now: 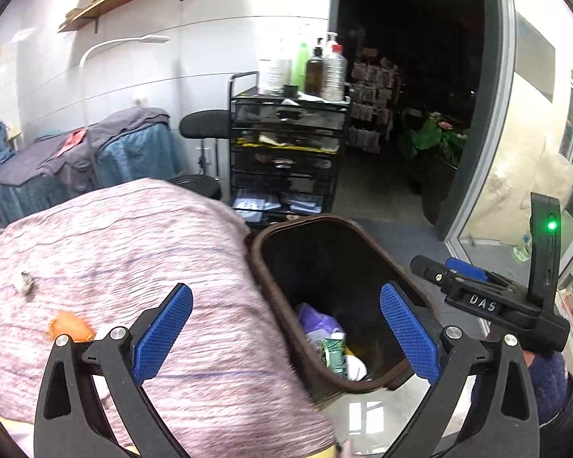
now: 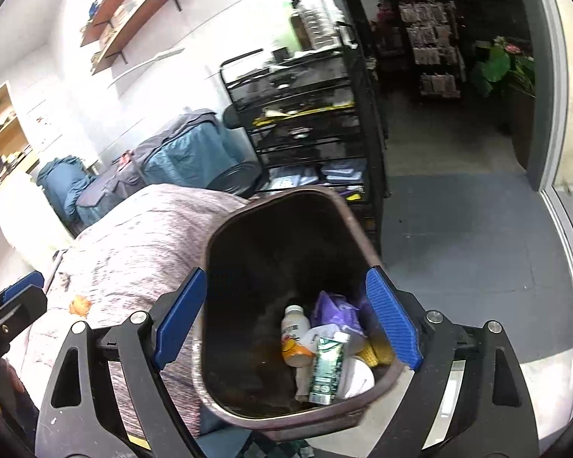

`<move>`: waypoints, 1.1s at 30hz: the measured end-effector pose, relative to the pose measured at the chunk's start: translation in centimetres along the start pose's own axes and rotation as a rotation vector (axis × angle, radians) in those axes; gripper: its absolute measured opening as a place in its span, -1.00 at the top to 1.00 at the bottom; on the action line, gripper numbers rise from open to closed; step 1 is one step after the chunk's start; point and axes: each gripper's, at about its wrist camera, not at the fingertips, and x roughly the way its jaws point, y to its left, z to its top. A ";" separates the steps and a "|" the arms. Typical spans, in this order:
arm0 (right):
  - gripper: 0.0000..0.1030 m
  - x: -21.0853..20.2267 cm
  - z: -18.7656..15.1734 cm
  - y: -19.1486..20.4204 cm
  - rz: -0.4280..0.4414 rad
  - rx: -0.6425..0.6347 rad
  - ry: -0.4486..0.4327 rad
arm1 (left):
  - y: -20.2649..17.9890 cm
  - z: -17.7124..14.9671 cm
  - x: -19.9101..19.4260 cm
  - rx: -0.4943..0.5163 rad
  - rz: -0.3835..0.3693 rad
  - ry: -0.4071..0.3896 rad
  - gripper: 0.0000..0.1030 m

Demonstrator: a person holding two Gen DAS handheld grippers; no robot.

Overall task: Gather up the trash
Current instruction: 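Swing both tools back over the remaining trash on the bed, then grasp the white crumpled tissue with the right tool and lift it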

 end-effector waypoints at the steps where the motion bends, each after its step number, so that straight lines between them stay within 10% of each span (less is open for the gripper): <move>1: -0.64 0.1 0.0 0.6 0.010 -0.010 0.001 | 0.6 -0.2 -0.2 -0.011 0.010 0.002 -0.88; 33: -0.66 4.5 -5.0 26.4 0.391 -0.566 0.220 | 21.6 -9.6 -8.9 -0.299 0.440 0.119 -0.88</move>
